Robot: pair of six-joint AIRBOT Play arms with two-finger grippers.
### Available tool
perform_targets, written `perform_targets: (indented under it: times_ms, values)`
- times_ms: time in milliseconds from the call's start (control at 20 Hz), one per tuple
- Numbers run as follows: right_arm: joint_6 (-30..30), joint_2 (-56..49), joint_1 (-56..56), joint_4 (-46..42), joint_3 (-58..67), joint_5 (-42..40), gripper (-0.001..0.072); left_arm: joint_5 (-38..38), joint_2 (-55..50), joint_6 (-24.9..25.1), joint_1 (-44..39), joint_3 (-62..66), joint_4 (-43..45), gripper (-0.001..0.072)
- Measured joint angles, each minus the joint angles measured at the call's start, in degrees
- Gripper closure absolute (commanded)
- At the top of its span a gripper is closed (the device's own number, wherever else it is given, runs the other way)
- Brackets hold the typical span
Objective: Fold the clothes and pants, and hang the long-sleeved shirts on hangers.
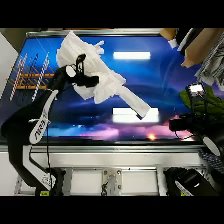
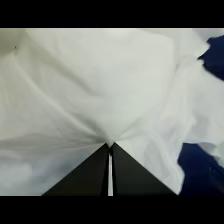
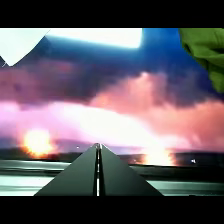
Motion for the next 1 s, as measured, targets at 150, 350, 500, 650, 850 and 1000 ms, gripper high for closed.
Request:
perform_targets:
  times_ms: [150,350,500,650,850,1000]
  values:
    - [0.22,-0.04,0.00,1.33,0.00,-0.02,0.0692,0.31,6.97,0.50,-1.55,0.09,-0.15,0.0693]
    - [3.06,0.57,-1.11,-5.25,2.21,-0.59,0.0692,-0.11,15.54,0.98,-7.72,0.11,-0.26,0.0693]
    - [5.25,2.08,-5.95,-13.29,6.36,-2.32,0.0695,2.51,19.45,1.14,-16.37,0.11,-0.39,0.0693]
    - [6.08,4.09,-12.76,-16.68,8.76,-5.97,0.0694,9.49,20.26,1.18,-26.99,0.11,-0.52,0.0693]
    - [6.67,5.44,-20.87,-18.27,9.88,-9.05,0.0694,17.68,18.16,0.44,-37.05,0.13,-0.61,0.0692]
    - [7.67,5.62,-23.45,-17.90,9.99,-9.90,0.0685,19.47,16.63,-0.63,-39.74,0.13,-0.61,0.0034]
